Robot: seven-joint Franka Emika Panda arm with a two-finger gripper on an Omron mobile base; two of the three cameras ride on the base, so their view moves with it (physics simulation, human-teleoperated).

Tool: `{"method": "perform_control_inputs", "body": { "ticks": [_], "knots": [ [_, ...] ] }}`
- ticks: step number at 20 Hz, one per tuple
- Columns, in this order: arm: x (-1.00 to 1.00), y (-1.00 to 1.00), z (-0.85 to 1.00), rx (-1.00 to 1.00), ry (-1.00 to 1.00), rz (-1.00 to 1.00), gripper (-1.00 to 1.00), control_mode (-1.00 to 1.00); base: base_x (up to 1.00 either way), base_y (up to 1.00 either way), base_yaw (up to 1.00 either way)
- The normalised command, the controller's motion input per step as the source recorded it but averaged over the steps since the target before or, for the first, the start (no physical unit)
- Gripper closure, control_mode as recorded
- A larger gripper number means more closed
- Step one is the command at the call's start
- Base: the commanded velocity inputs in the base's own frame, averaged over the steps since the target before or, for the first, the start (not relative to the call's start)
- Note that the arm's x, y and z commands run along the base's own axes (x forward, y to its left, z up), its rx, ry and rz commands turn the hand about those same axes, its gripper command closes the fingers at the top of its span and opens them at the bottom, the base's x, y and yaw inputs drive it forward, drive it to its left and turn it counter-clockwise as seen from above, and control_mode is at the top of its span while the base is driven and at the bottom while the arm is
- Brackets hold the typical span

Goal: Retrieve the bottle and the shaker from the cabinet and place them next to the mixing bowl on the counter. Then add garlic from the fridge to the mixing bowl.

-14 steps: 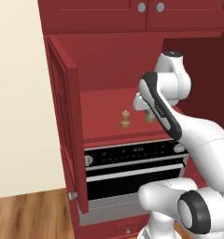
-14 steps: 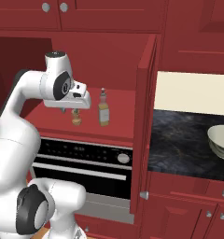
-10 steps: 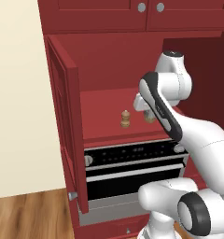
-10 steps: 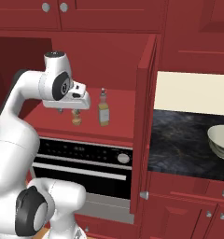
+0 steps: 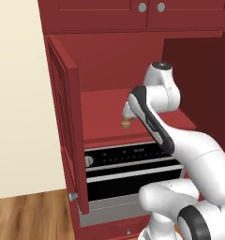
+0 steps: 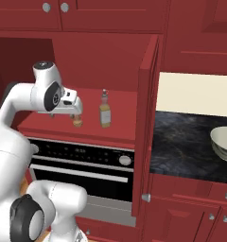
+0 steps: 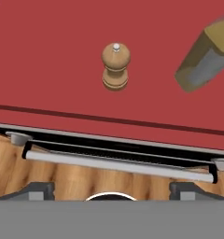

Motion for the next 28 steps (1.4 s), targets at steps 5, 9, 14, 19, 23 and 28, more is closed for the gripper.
{"method": "perform_control_inputs", "body": {
  "ticks": [5,9,14,19,23,28],
  "knots": [
    [0.07,0.0,-0.08,0.0,-0.28,0.0,-1.0,-1.0,0.0,0.0,0.0],
    [0.07,-0.02,0.0,0.03,-0.19,0.0,-1.0,-1.0,0.0,0.0,0.0],
    [0.16,0.0,0.0,0.11,-0.04,0.0,-1.0,-1.0,0.0,0.0,0.0],
    [0.2,0.0,0.0,0.05,0.02,0.0,-1.0,-1.0,0.0,0.0,0.0],
    [0.32,0.0,0.0,0.0,0.0,0.0,-1.0,-1.0,0.0,0.0,0.0],
    [0.35,0.0,0.0,0.0,0.0,0.0,-1.0,-1.0,0.0,0.0,0.0]
  ]
}}
